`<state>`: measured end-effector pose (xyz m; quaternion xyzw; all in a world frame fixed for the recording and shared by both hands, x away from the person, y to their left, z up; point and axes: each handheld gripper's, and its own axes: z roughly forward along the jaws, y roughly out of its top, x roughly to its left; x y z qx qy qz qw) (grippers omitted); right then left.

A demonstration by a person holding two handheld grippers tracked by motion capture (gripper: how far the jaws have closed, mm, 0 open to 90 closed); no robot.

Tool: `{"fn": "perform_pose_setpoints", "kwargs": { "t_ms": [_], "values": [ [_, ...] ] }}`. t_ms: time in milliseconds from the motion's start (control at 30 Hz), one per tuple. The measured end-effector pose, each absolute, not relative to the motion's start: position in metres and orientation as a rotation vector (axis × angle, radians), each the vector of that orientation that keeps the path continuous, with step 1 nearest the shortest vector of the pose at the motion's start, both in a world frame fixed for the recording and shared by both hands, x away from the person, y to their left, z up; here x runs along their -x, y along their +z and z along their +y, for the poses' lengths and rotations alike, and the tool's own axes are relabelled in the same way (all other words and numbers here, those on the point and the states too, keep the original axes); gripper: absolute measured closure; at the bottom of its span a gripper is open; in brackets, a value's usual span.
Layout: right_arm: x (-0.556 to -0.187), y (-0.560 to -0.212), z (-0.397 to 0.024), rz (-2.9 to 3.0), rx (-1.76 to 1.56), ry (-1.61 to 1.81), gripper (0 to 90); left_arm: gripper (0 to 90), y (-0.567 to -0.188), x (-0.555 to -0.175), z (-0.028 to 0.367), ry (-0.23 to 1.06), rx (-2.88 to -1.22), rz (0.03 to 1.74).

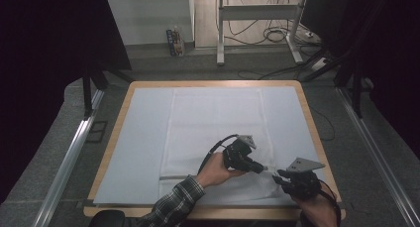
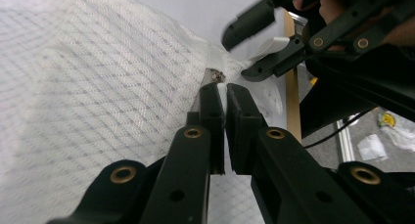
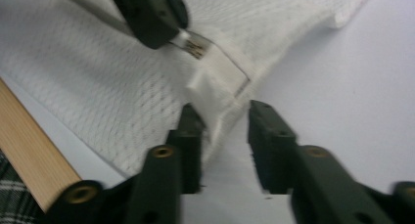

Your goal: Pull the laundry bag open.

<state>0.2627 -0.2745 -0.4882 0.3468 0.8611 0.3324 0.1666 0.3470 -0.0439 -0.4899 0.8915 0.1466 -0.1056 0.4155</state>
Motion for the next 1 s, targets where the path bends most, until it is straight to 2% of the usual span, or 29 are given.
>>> {"fn": "perform_pose_setpoints", "kwargs": {
  "t_ms": [33, 67, 100, 133, 200, 333, 567, 600, 633, 667, 700, 733, 833, 1000],
  "values": [
    [-0.269, -0.488, -0.278, 2.473, -1.042, 0.970, 54.9, 86.9, -0.490, -0.344, -0.042, -0.233, -2.233, 0.365],
    [-0.269, -0.488, -0.278, 2.473, -1.042, 0.970, 54.9, 86.9, -0.490, -0.344, -0.042, -0.233, -2.233, 0.365],
    [-0.274, -0.488, -0.281, 2.493, -1.072, 1.008, 48.8, 86.9, -0.490, -0.342, -0.041, -0.219, -2.236, 0.363],
    [-0.274, -0.488, -0.281, 2.493, -1.072, 1.008, 48.8, 86.9, -0.491, -0.341, -0.039, -0.216, -2.231, 0.362],
    [-0.283, -0.489, -0.283, 2.536, -1.084, 1.046, 40.7, 86.9, -0.492, -0.340, -0.036, -0.209, -2.224, 0.355],
    [-0.291, -0.488, -0.282, 2.563, -1.084, 1.104, 39.1, 86.9, -0.494, -0.341, -0.033, -0.220, -2.209, 0.347],
    [-0.310, -0.487, -0.279, 2.652, -1.124, 1.246, 57.3, 86.9, -0.500, -0.341, -0.036, -0.239, -2.207, 0.341],
    [-0.311, -0.487, -0.279, 2.645, -1.123, 1.251, 65.0, 86.9, -0.501, -0.340, -0.039, -0.219, -2.225, 0.344],
    [-0.311, -0.487, -0.279, 2.645, -1.123, 1.251, 65.0, 86.8, -0.501, -0.340, -0.039, -0.219, -2.225, 0.344],
    [-0.311, -0.486, -0.280, 2.639, -1.125, 1.258, 70.7, 86.8, -0.502, -0.339, -0.041, -0.210, -2.236, 0.345],
    [-0.311, -0.486, -0.282, 2.630, -1.134, 1.271, 80.1, 86.8, -0.503, -0.339, -0.042, -0.207, -2.238, 0.353],
    [-0.310, -0.486, -0.282, 2.627, -1.138, 1.271, 83.0, 86.9, -0.504, -0.339, -0.042, -0.203, -2.241, 0.363],
    [-0.309, -0.488, -0.278, 2.634, -1.119, 1.210, 85.2, 87.0, -0.510, -0.344, -0.044, -0.260, -2.250, 0.408],
    [-0.306, -0.491, -0.274, 2.628, -1.125, 1.117, 86.5, 87.2, -0.511, -0.342, -0.042, -0.235, -2.240, 0.430]
  ]
}}
